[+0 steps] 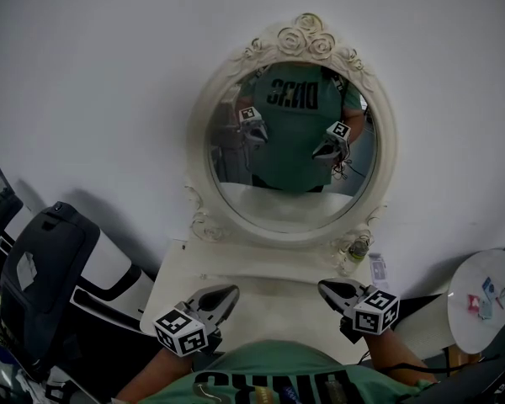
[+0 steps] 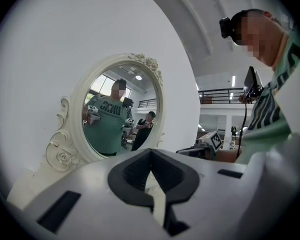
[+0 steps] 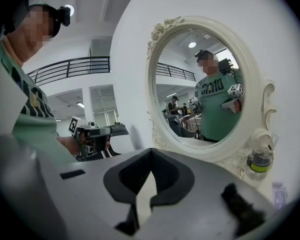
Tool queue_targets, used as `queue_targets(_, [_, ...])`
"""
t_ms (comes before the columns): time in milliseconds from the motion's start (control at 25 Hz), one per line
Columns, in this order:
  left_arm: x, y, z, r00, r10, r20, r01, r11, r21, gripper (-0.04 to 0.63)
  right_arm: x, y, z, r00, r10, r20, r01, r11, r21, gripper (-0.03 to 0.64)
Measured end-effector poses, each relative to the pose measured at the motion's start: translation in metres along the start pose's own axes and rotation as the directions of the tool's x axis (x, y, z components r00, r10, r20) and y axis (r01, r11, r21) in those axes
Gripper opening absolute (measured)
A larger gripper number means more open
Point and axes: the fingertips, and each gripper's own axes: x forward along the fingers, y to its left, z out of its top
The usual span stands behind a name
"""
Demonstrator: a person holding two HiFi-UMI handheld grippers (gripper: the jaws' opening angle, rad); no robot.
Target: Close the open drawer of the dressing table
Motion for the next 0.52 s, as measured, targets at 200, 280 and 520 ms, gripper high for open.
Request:
queue_targets(200, [-0.0015, 0.0004, -0.0018, 1.0, 0.0, -0.003, 0.0, 1.0, -0.003, 0.008, 0.0031, 0.001, -0.0017, 1.0, 0.0, -0.007, 0.0, 1.0, -0.005, 0.011])
queue_targets(280, [-0.0019, 0.0008, -0.0016, 1.0, 0.001, -0.001, -0.001, 1.0, -0.005, 0.008, 0.0045, 0.0022, -0.0017, 1.0, 0.003, -0.008, -0.003, 1.0, -0.008, 0.011])
queue_targets(520, [-0.0032, 0.0003, -0.0019, 1.0, 0.0, -0.001, 0.0, 1.0, -0.005, 0.008, 0.0043, 0.0035, -0.0025, 1.0, 0.002, -0.01, -0.002, 1.0, -0.02, 0.011])
